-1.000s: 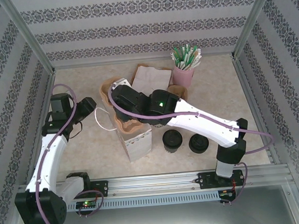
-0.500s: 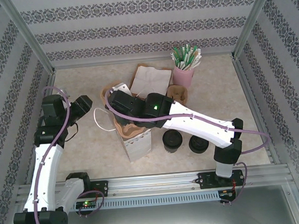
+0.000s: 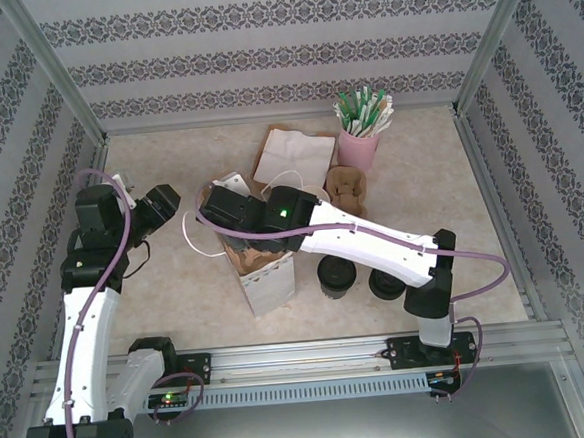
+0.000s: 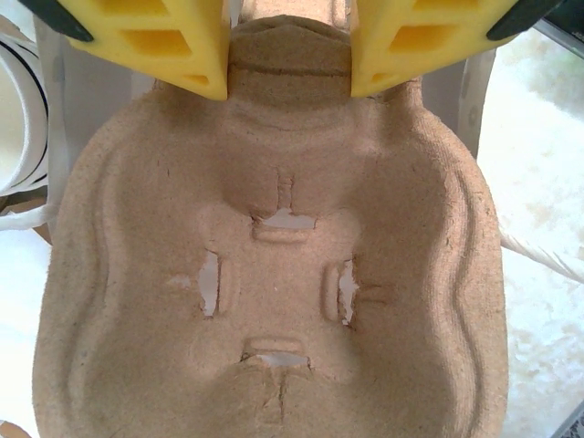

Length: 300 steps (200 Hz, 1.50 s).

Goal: Pack the takeout coffee

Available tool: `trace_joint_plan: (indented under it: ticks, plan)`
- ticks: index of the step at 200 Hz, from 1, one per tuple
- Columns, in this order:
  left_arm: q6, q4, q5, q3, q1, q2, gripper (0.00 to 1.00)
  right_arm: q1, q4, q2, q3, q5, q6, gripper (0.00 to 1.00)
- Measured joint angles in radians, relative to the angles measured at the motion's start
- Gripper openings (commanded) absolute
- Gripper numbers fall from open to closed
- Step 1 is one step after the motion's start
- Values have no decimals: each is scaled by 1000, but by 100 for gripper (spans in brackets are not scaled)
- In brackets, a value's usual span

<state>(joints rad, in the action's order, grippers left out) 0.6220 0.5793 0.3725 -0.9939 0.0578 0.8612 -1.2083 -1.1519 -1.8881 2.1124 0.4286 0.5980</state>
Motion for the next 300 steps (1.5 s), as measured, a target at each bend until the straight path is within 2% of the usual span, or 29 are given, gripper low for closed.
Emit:
trace_joint_plan:
  ticks: [204, 300]
  plan:
    - [-20, 25, 139, -47, -7, 24, 68, 22, -31, -34, 5, -74, 28, 34]
    - [-74, 45, 168, -74, -103, 99, 68, 38, -37, -34, -54, -88, 29, 34]
